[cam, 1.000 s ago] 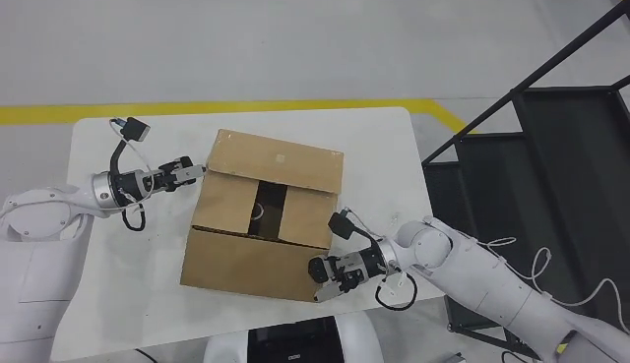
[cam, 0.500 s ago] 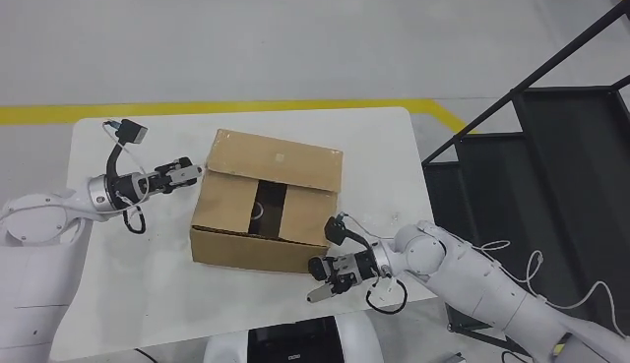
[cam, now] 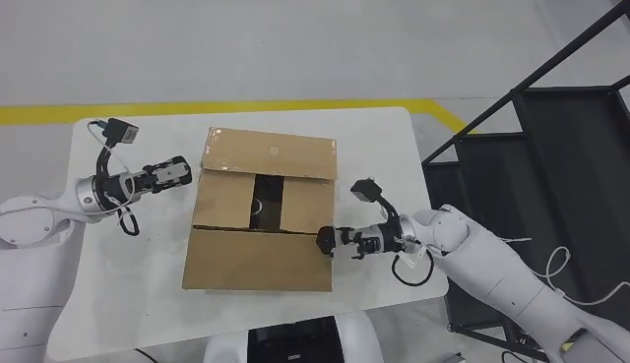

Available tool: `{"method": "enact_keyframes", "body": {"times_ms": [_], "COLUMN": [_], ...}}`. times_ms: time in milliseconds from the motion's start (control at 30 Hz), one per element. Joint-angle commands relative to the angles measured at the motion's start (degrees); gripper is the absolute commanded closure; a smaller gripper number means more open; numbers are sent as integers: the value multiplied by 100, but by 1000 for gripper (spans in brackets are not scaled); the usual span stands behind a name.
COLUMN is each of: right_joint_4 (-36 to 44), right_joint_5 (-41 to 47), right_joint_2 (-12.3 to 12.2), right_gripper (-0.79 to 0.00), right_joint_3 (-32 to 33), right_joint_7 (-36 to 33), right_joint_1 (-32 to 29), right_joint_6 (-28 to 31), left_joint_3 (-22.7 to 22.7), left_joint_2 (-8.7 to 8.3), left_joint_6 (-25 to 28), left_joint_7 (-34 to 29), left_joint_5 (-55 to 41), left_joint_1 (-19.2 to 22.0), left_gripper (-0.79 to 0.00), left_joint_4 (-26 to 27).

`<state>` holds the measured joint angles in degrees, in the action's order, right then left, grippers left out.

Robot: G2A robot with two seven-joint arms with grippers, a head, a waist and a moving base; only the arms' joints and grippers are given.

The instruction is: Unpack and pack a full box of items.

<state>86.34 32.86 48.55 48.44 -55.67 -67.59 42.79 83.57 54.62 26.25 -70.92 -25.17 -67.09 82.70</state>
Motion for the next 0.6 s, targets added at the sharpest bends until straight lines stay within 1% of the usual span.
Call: {"method": "enact_keyframes", "body": {"times_ms": [0, 100, 233, 400, 567], "right_joint_4": [-162, -268, -470, -712, -873], "right_joint_5": [-118, -146, -257, -100, 135], "right_joint_2": [21, 105, 244, 426, 581], "right_gripper": [-785, -785, -785, -785, -785], "right_joint_3": [121, 115, -22, -182, -167], "right_joint_7": [453, 1077, 1517, 1832, 2048], "right_joint_1": [81, 176, 380, 588, 818], "right_joint_6": [-261, -730, -1168, -1419, -1257], "left_joint_3": [-49, -91, -108, -76, -35], "left_joint_2": [3, 3, -4, -21, -40], "left_joint_6": [-10, -18, -28, -45, -76], "left_joint_7": [5, 22, 53, 90, 124], "left_joint_5": [10, 22, 35, 60, 70], "left_joint_1": [9, 23, 19, -26, -80], "left_gripper": [-785, -785, -785, -785, -785], "left_joint_4": [14, 8, 13, 63, 115]}}
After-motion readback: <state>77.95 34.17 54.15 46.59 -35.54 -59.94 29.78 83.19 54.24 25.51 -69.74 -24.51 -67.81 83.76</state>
